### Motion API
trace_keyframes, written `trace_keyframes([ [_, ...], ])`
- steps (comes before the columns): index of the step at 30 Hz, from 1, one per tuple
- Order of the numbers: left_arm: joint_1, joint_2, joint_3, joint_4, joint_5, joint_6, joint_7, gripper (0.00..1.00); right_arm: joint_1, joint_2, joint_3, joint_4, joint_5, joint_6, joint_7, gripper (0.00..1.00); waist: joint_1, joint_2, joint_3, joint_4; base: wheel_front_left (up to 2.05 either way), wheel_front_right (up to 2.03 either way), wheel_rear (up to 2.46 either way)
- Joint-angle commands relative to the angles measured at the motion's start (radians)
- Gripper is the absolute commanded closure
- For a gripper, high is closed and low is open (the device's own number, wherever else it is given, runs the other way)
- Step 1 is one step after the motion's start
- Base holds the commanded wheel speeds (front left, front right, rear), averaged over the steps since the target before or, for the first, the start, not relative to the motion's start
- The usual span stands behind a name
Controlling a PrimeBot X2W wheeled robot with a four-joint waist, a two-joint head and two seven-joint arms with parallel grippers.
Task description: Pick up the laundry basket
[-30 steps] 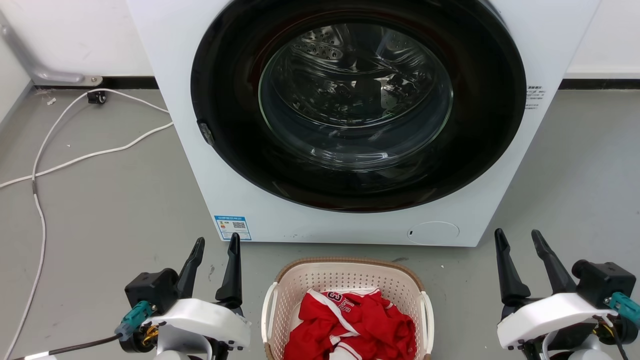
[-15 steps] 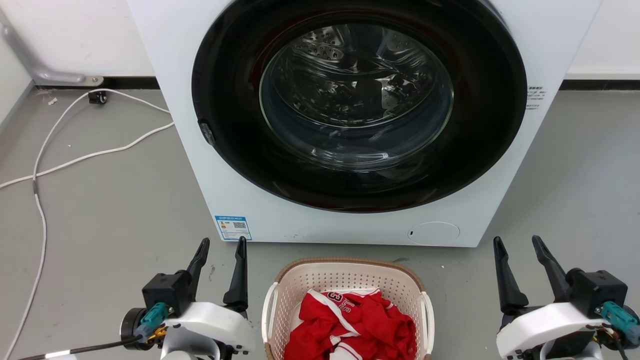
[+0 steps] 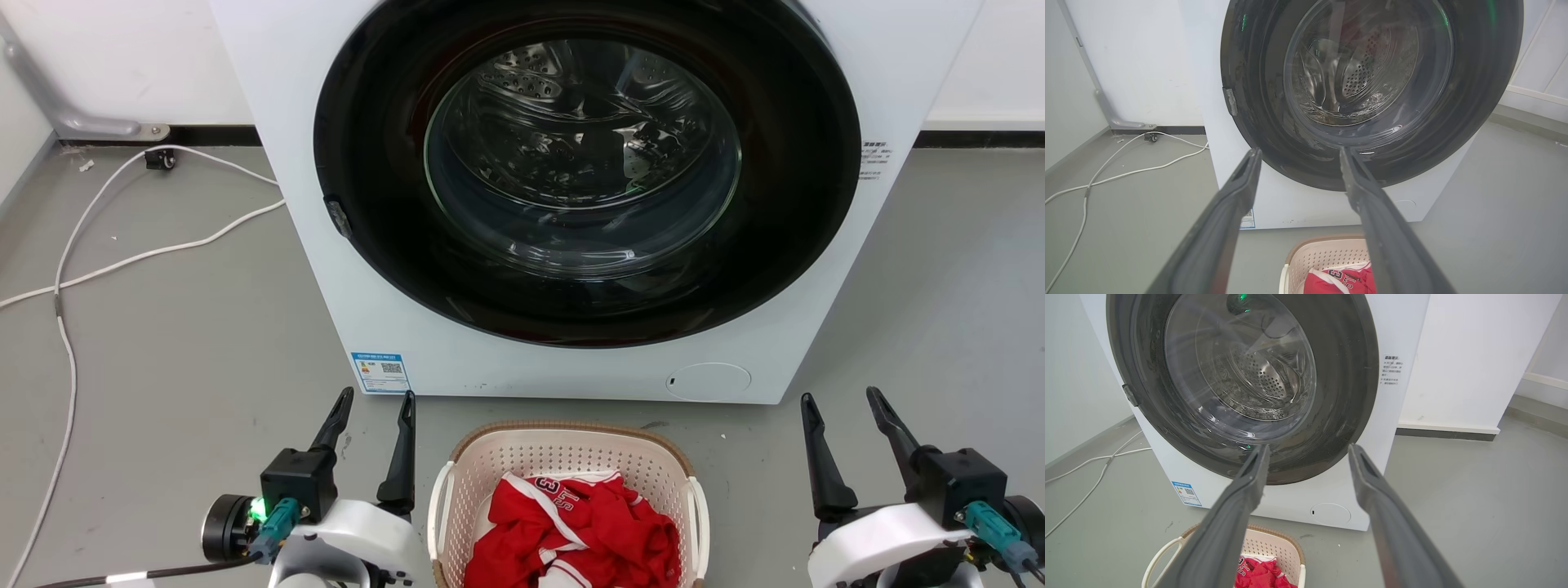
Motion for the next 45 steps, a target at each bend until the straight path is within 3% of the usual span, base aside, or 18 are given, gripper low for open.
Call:
trace_keyframes([
  [1,-0.015,0.0,-0.003,0.001,0.025,0.008,-0.009,0.0,0.007,-0.001,0.002,-0.007,-0.026,0.0,-0.011,0.0,0.0,0.0,0.0,0.0,0.0,0.0,0.0],
  [17,-0.013,-0.009,-0.007,0.028,0.103,-0.002,-0.039,0.0,0.016,-0.001,-0.001,0.021,-0.037,0.0,-0.045,0.0,0.0,0.0,0.0,0.004,0.0,0.0,0.0],
  [36,-0.015,-0.018,0.01,0.05,0.073,-0.015,-0.037,0.0,0.007,-0.001,-0.006,0.044,-0.004,0.0,-0.052,0.0,0.0,0.0,0.003,0.002,0.0,0.0,0.0],
  [45,-0.047,-0.02,0.011,0.101,0.06,-0.024,-0.037,0.0,-0.008,-0.001,-0.004,0.067,-0.02,0.0,-0.029,0.0,0.0,0.0,0.068,0.0,0.0,0.0,0.0],
])
